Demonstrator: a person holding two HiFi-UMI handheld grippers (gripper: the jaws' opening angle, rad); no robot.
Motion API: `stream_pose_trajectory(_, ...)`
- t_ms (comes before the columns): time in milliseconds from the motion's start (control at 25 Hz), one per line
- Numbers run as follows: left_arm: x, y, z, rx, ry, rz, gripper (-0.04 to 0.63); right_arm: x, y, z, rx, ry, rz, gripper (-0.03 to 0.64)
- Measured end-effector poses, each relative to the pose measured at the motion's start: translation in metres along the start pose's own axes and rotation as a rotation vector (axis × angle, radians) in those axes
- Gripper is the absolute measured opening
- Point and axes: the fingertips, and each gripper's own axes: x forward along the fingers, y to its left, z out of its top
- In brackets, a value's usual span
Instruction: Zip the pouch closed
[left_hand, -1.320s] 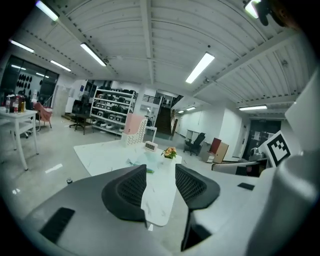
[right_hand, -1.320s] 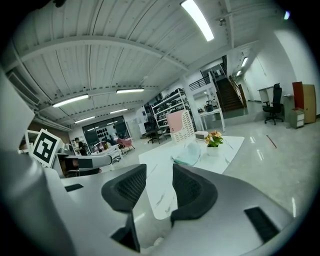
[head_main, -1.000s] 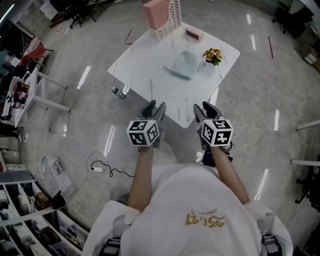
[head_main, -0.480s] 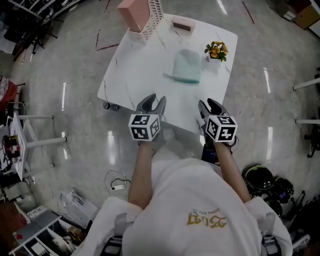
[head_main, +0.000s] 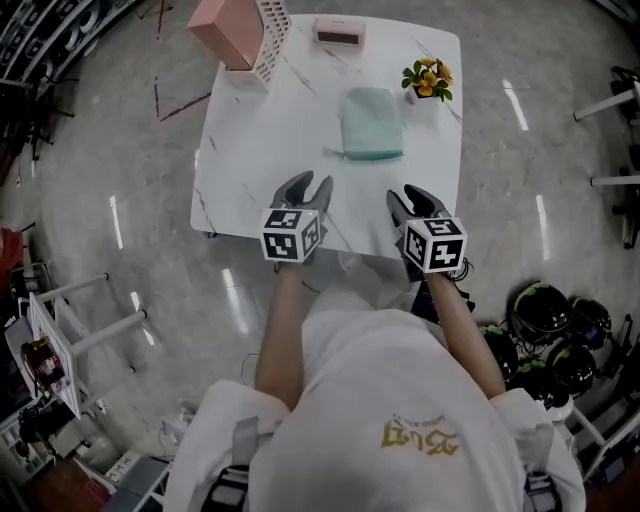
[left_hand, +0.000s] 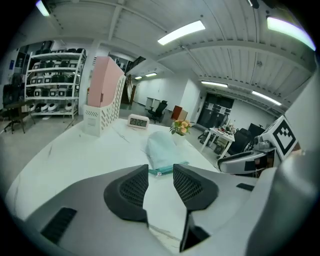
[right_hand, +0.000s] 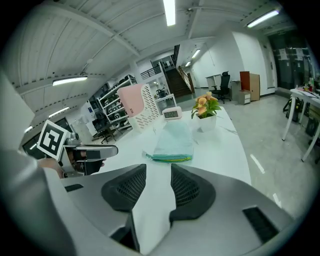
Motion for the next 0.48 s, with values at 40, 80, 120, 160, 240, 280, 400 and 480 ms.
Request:
stream_pose_trajectory(40,0.006,0.003,0.000,0.013,0.013,-0.011,0.173,0.004,0.001,0.000,0.004,0.002,-0.007,0.164)
stream_pose_trajectory(80,0.011,0.005,0.000,0.026,0.026,-0.021,0.173,0.007,0.001,0.000,0.008,0.003,-0.013,0.164)
stream_pose_trajectory(120,0.017,0.008,0.000,0.041,0.039,-0.031,0.173,0.010,0.002,0.000,0.012,0.004,-0.018,0.163)
stream_pose_trajectory(160,0.022,0.010,0.000,0.055,0.051,-0.041,0.173,0.014,0.004,-0.001,0.016,0.004,-0.023,0.163)
stream_pose_trajectory(240,0.032,0.016,-0.002,0.085,0.078,-0.057,0.173,0.020,0.006,-0.001,0.021,0.005,-0.028,0.163)
stream_pose_trajectory(280,0.038,0.018,-0.003,0.099,0.093,-0.063,0.173,0.023,0.007,-0.002,0.021,0.007,-0.028,0.163)
stream_pose_trajectory(400,0.054,0.025,-0.009,0.138,0.136,-0.080,0.173,0.031,0.007,-0.007,0.017,0.022,-0.032,0.163)
stream_pose_trajectory(480,0.063,0.029,-0.013,0.165,0.160,-0.090,0.173,0.034,0.005,-0.010,0.027,0.029,-0.039,0.163)
